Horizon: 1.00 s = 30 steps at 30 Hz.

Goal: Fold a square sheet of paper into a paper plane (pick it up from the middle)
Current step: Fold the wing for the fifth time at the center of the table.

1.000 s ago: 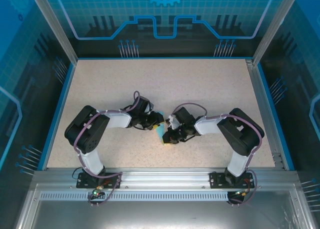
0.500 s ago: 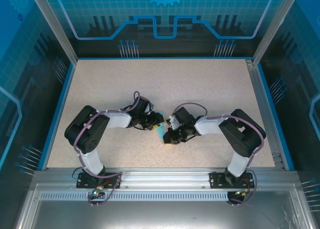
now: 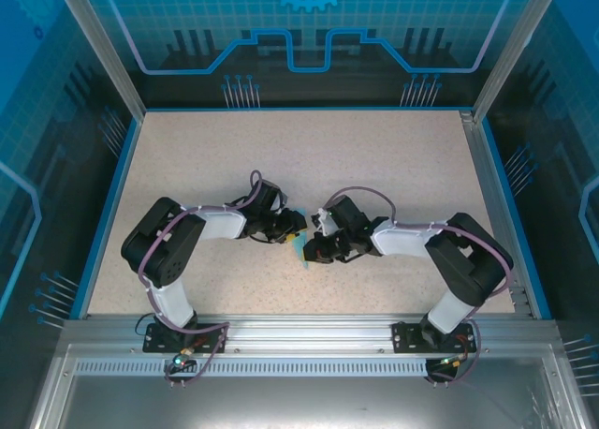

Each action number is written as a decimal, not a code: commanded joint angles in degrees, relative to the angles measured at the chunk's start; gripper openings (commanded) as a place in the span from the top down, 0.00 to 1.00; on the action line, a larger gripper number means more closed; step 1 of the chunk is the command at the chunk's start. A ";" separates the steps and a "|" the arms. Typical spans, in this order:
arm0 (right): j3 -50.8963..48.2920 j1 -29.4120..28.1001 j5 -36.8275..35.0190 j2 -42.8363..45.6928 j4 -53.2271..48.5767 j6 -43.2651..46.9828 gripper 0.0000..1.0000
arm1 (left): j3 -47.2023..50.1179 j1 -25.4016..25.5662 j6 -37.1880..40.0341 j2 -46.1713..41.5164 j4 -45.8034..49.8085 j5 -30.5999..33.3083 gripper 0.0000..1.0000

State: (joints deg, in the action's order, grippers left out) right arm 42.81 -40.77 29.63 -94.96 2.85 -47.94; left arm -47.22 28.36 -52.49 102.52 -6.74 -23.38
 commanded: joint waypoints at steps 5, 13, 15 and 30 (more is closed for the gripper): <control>2.38 -1.03 -0.11 -6.58 6.75 -5.15 0.94 | -0.48 -0.22 0.96 1.86 3.49 2.55 0.62; -1.50 -1.15 0.27 -9.53 4.80 -3.18 0.94 | -0.50 -0.23 1.25 2.16 3.97 2.68 0.62; -2.71 -1.14 0.69 -9.80 5.12 -3.10 0.94 | -0.60 -0.16 1.25 2.18 4.10 2.79 0.62; -5.51 -1.65 3.09 -5.24 -0.28 -0.40 0.92 | -0.50 -0.34 0.47 2.70 4.28 3.40 0.62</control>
State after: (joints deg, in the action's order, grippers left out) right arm 39.59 -40.99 30.72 -100.53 9.50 -49.60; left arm -47.55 28.34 -52.40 102.72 -6.28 -23.38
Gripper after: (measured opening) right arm 0.083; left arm 0.378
